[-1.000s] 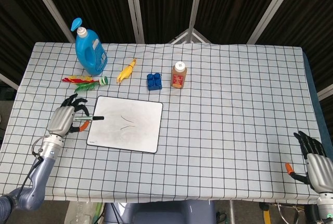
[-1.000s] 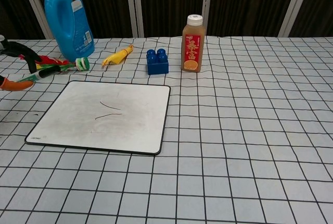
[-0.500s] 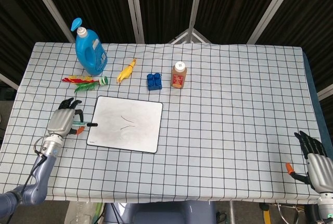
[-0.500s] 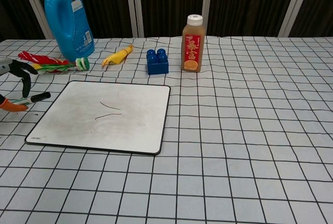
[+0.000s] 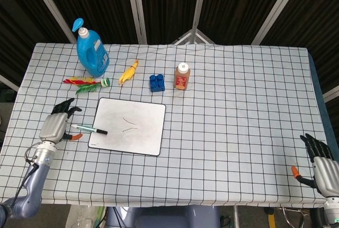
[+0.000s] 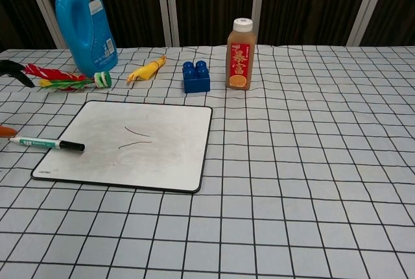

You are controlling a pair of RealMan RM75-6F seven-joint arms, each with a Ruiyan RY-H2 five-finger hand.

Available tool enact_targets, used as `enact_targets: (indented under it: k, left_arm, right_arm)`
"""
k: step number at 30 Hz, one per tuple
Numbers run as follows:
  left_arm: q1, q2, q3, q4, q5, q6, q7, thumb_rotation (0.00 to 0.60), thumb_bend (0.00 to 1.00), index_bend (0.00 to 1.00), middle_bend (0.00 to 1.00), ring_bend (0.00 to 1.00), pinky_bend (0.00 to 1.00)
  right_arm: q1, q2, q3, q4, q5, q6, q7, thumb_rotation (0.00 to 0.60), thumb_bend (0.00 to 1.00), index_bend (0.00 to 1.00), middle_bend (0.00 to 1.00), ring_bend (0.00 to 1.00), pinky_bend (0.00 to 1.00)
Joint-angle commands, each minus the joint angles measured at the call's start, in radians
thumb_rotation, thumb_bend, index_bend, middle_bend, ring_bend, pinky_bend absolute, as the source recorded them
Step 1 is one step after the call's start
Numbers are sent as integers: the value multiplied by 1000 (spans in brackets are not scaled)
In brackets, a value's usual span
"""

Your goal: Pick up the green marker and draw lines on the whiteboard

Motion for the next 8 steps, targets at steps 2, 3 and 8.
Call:
enact_targets:
  k: [2, 3, 8]
  left_arm:
    - [89, 106, 28, -160, 95, 147, -23, 600, 134, 34, 0, 0, 0]
    - [105, 120, 38, -179, 116, 175, -21, 600, 134, 33, 0, 0, 0]
    - [217, 195, 121, -253, 213, 316, -1, 600, 133, 19, 0, 0, 0]
  right_arm:
    - [0, -3, -3, 10, -13, 7, -13, 600, 354, 0, 0, 0, 0]
    - [0, -5, -3, 12, -16, 9, -17, 600, 354, 0, 0, 0, 0]
    - [1, -10, -8, 17, -30, 14, -25, 600, 354, 0, 0, 0, 0]
